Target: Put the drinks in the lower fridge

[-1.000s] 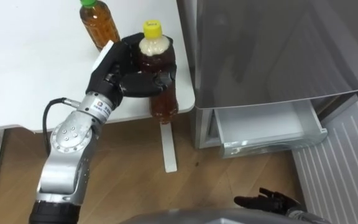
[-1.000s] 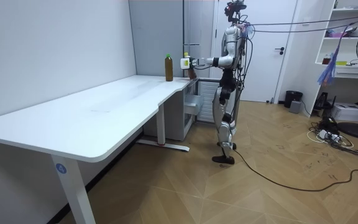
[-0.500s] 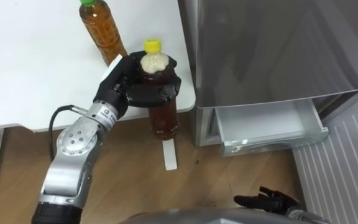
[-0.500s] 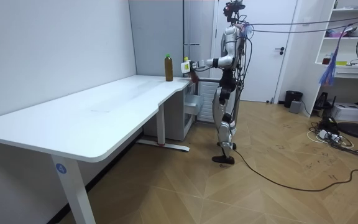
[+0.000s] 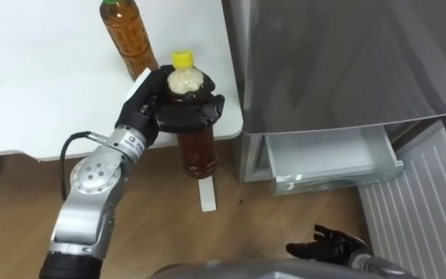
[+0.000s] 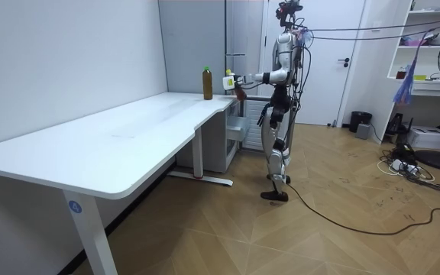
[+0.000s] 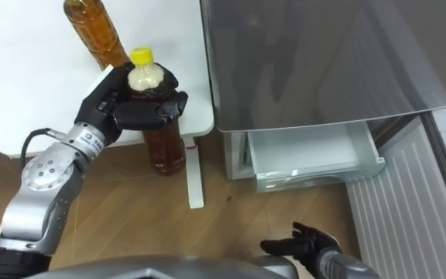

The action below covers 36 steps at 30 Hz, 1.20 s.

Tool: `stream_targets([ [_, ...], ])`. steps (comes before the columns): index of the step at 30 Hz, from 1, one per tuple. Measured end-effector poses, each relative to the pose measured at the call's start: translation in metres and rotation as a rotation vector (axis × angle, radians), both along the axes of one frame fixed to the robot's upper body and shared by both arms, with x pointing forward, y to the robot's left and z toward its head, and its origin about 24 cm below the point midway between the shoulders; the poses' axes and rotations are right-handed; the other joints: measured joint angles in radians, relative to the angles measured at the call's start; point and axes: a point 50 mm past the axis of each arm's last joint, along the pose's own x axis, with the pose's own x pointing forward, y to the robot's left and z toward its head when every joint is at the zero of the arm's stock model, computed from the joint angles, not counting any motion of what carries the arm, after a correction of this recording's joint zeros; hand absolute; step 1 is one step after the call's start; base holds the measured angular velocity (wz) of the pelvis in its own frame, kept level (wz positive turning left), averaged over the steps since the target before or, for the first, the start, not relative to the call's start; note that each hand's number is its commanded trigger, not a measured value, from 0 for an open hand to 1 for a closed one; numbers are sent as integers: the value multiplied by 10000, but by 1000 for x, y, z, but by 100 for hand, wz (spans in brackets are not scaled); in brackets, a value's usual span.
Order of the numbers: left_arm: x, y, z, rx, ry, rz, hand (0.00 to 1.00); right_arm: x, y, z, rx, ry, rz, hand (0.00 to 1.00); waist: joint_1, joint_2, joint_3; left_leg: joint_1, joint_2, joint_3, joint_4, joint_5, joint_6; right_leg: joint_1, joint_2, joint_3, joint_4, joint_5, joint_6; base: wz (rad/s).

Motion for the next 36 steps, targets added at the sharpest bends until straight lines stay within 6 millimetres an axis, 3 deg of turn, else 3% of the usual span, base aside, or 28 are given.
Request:
stream_targets([
  [4, -1, -7, -1, -96, 57, -267, 100, 12, 10, 5, 262, -563, 1003, 0, 187, 19, -9, 3, 7, -1, 5, 0, 0, -19, 5, 2, 39, 0, 0, 0],
  [9, -4, -15, -4, -174, 197, -756, 100, 43, 30, 21, 693, -2003, 2813, 0, 372, 21, -8, -2, 6, -3, 11, 0, 0, -32, 4, -11, 51, 0, 0, 0],
  [21, -11, -16, -10, -185, 475, -459, 100, 78, 76, 61, 2469, -4212, 5401, 0, 401, -28, 66, -47, 18, -18, 76, -2, 1, -45, -16, -159, 150, -2, 4, 1],
  [27, -13, -25, -13, -235, 612, -1013, 100, 87, 91, 78, 3267, -5004, 6128, 0, 441, -57, 87, -196, 20, -19, 102, -4, 2, -137, -17, -198, 177, -2, 3, 0],
  [31, -15, -26, -20, -293, 832, -1104, 100, 88, 92, 81, 3422, -5119, 6282, 0, 474, -106, 119, -205, 20, -8, 155, -3, 2, -161, -18, -191, 177, -2, 3, 0],
  [33, -15, -26, -20, -285, 845, -1160, 100, 88, 93, 82, 3516, -5104, 6339, 0, 517, -181, 180, -294, 20, -3, 180, -3, 2, -246, -18, -186, 179, -2, 3, 0],
  [36, -16, -29, -23, -300, 917, -1293, 100, 88, 96, 84, 3806, -5145, 6480, 0, 673, -194, 179, -376, 16, 15, 191, -3, 3, -358, -25, -143, 204, -1, 1, -3],
])
